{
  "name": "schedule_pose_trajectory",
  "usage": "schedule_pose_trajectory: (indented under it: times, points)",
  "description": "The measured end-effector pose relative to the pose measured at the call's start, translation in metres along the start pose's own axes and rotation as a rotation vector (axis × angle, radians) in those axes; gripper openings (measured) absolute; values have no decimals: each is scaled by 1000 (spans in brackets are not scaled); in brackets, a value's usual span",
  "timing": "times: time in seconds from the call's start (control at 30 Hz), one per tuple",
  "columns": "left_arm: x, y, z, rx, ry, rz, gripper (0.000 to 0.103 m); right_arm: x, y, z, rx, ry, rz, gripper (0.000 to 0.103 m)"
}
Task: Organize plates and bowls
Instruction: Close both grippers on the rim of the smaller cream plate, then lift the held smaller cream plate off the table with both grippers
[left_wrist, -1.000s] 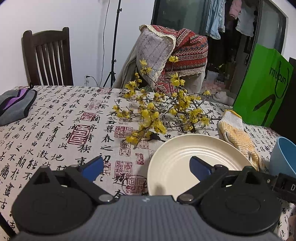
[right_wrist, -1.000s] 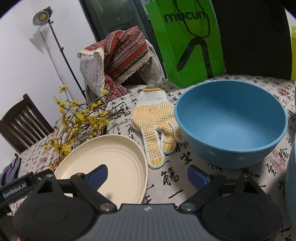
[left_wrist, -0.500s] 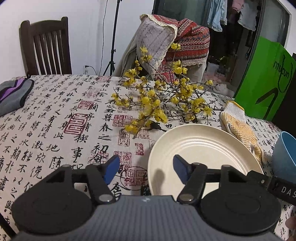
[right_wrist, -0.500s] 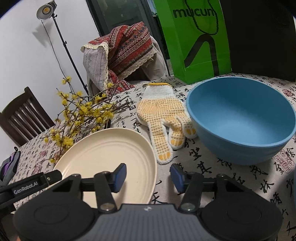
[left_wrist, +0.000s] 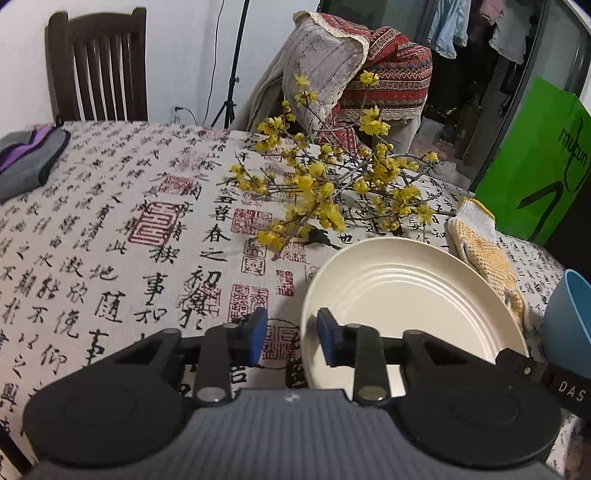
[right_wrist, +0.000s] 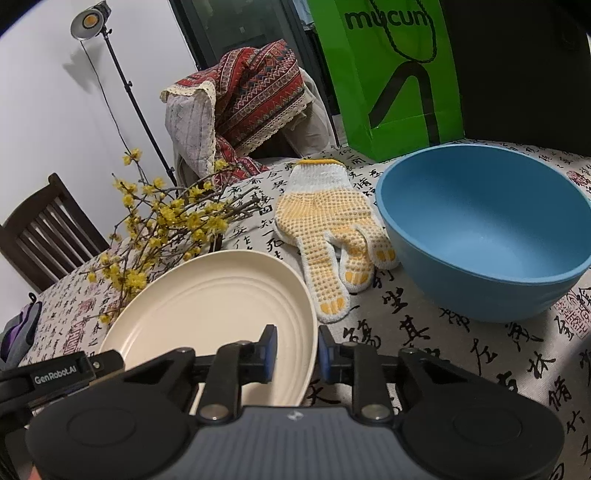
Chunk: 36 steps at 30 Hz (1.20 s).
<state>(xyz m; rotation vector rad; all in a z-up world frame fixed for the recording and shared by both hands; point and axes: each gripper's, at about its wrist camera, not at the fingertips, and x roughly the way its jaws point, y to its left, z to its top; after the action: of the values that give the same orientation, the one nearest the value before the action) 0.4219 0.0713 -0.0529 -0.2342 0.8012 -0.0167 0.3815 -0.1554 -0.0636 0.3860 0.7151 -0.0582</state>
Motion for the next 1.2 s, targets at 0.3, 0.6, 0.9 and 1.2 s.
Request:
schedule_pose_trajectory:
  times: [0.3, 0.6, 0.9, 1.2]
  points:
    - [0, 2, 0, -19, 12, -26, 13, 1, -1, 0, 8, 3, 17, 5]
    - [-1, -1, 1, -5, 9, -9, 13, 1, 9, -1, -55, -1, -18, 6]
    - [-4, -4, 0, 24, -9, 23, 13, 0, 16, -5, -98, -9, -39, 6]
    - [-7, -4, 1, 39, -27, 48, 13, -2, 21, -8, -116, -21, -39, 7]
